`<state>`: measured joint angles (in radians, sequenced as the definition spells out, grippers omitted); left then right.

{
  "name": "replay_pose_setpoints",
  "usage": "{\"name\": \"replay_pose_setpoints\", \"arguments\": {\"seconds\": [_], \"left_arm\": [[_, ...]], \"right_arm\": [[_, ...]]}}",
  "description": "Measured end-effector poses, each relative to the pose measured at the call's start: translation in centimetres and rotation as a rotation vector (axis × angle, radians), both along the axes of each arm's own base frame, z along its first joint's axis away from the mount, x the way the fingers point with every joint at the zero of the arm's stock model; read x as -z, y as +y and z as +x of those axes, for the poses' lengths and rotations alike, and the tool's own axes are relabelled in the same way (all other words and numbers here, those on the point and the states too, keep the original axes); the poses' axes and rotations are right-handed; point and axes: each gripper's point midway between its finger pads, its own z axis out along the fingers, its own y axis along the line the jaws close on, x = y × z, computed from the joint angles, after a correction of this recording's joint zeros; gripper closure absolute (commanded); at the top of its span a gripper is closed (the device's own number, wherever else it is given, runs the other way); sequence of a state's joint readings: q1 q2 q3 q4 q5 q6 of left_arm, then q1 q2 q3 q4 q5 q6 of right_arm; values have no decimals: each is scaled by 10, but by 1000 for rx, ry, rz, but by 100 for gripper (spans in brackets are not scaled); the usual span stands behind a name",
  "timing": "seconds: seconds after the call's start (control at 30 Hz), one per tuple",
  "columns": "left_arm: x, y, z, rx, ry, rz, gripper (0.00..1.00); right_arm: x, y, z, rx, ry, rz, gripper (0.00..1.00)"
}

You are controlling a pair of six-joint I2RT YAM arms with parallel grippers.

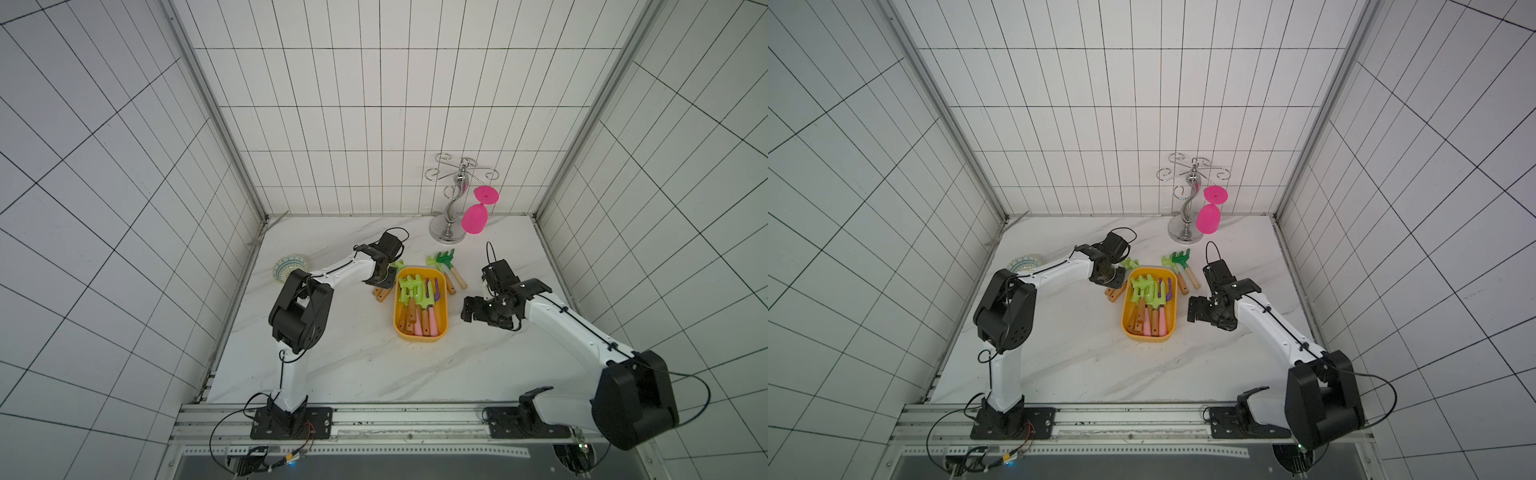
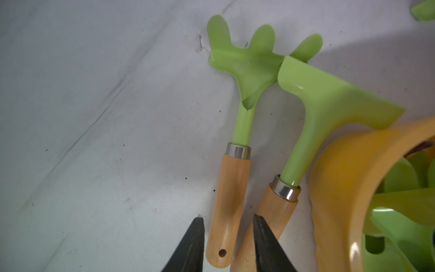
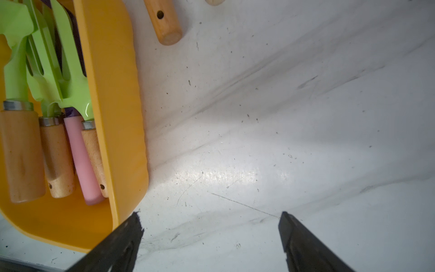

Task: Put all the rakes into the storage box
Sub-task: Pick up the rake at the center of the board.

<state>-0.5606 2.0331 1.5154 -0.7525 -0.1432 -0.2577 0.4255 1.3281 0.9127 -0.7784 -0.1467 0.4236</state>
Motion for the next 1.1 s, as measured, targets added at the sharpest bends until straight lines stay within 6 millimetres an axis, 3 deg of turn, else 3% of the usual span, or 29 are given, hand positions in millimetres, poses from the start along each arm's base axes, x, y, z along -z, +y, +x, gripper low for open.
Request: {"name": "replay_pose_setpoints", "arguments": {"seconds": [0.17, 0.33, 0.53, 0.73, 0.87, 0.97, 1.1], "left_arm": [[20, 4, 3, -5, 47, 0, 69], [25, 4, 11, -13, 59, -25, 76], [24, 7, 20, -48, 52, -36, 90], [19, 20, 16, -104, 51, -19, 93], [-14, 28, 2, -129, 13, -38, 93], [-64, 20, -13, -109, -75, -94, 93], [-132, -11, -45, -22, -200, -210, 93]], "right_arm": [[-1, 4, 10, 1, 9, -8, 6], [2, 6, 16, 1, 25, -17, 6], [5, 7, 17, 1, 37, -23, 6], [-3, 9, 21, 1, 12, -7, 7], [-27, 18, 24, 0, -66, 72, 11], [-56, 33, 32, 0, -157, 192, 15], [-93, 61, 44, -5, -262, 371, 19]]}}
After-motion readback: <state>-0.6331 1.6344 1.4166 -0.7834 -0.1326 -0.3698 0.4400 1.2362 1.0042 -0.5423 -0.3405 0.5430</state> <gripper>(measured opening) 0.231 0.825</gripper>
